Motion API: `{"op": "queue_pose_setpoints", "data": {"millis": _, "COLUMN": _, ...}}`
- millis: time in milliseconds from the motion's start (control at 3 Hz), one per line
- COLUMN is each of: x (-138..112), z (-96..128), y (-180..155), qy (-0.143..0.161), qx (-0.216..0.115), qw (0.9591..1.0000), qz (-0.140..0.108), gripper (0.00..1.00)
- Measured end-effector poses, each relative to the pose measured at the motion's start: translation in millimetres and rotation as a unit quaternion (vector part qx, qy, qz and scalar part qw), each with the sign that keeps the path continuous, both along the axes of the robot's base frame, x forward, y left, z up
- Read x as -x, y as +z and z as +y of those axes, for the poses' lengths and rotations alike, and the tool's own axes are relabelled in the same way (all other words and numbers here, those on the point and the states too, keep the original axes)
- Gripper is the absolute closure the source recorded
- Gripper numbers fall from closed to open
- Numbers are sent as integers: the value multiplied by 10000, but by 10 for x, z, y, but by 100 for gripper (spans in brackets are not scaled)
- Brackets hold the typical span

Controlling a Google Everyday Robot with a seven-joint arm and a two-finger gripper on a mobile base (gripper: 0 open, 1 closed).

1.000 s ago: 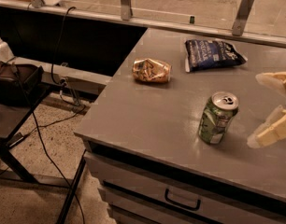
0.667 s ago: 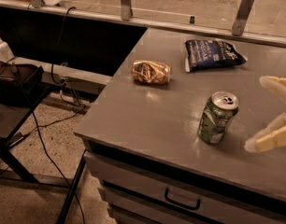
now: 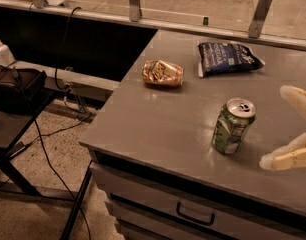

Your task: Knock green can over

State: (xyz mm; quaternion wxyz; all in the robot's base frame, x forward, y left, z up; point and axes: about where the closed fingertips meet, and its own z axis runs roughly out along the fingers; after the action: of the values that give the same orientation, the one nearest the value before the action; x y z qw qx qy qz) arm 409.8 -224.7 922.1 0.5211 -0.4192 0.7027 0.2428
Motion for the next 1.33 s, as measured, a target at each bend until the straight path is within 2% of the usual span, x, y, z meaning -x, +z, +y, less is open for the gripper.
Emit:
{"op": "queue_pose_setpoints", "data": {"millis": 333, "x": -20, "z": 426, "y": 135, "qy": 156, "qx": -154, "qw": 9997, "qz": -65, "gripper": 0}}
{"op": "queue_pose_setpoints", "data": {"millis": 667, "x": -35, "z": 468, "y": 140, "qy": 184, "qx": -148, "qw": 9997, "qz": -62, "gripper": 0}}
{"op": "queue_pose_setpoints", "data": {"millis": 1000, "x": -173, "z": 463, "y": 51, "qy": 126, "qx": -312, "qw": 9977, "qz": -592, "gripper": 0}}
{"op": "queue_pose_setpoints", "data": {"millis": 1333, "x": -263, "z": 433, "y": -18, "qy": 115, "qx": -407, "qw": 9942, "qz": -988, "gripper": 0}}
